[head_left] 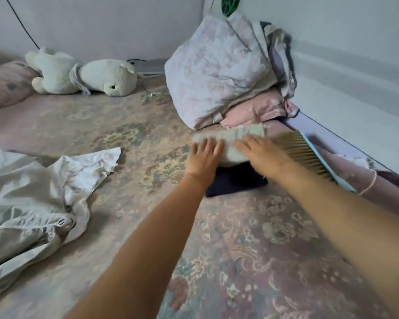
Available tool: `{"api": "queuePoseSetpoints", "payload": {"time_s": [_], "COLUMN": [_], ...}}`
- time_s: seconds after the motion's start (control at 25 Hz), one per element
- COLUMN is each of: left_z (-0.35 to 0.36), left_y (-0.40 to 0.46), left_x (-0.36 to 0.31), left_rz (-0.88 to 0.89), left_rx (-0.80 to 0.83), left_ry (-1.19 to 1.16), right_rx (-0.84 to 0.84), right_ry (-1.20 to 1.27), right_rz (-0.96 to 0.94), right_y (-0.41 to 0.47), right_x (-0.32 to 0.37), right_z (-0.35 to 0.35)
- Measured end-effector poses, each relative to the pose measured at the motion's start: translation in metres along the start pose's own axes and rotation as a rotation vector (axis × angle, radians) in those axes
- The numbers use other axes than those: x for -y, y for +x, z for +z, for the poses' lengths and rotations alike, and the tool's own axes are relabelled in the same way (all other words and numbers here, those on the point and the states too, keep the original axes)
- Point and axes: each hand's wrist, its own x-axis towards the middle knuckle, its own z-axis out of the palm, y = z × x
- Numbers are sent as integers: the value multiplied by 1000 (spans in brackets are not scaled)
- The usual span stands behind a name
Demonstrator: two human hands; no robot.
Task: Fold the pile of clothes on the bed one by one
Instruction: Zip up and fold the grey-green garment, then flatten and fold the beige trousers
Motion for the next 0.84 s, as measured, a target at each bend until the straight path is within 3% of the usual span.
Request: {"api": "queuePoseSetpoints", "payload": {"time_s": [0.04,0.12,0.28,0.4,0.48,0.64,0.72,0.84], "left_z": [20,47,48,37,27,45,69,97], "left_y": [-2,-6,-9,-8,-21,-112,-195,-340], "left_x": [-9,-21,-16,-15,-13,28,72,136], "left_rz": [24,38,46,55,28,-22,-85,-273], "left_rx": [97,117,149,203,153,-95,-9,71], "left_ry": [-62,-87,-179,-117,-105,-164,-174,-149], "right_rx": [155,336,268,316,245,144,222,271], "right_ry": [29,119,223,261,244,349,490,464], "right_rz": [36,140,173,218,270,39,-89,-231], "right_y": [-9,-21,-6,-7,-17,-48,-68,-82], "right_x": [7,16,18,34,51,115,170,279], "right_z": [23,47,34,40,36,17,17,9]}}
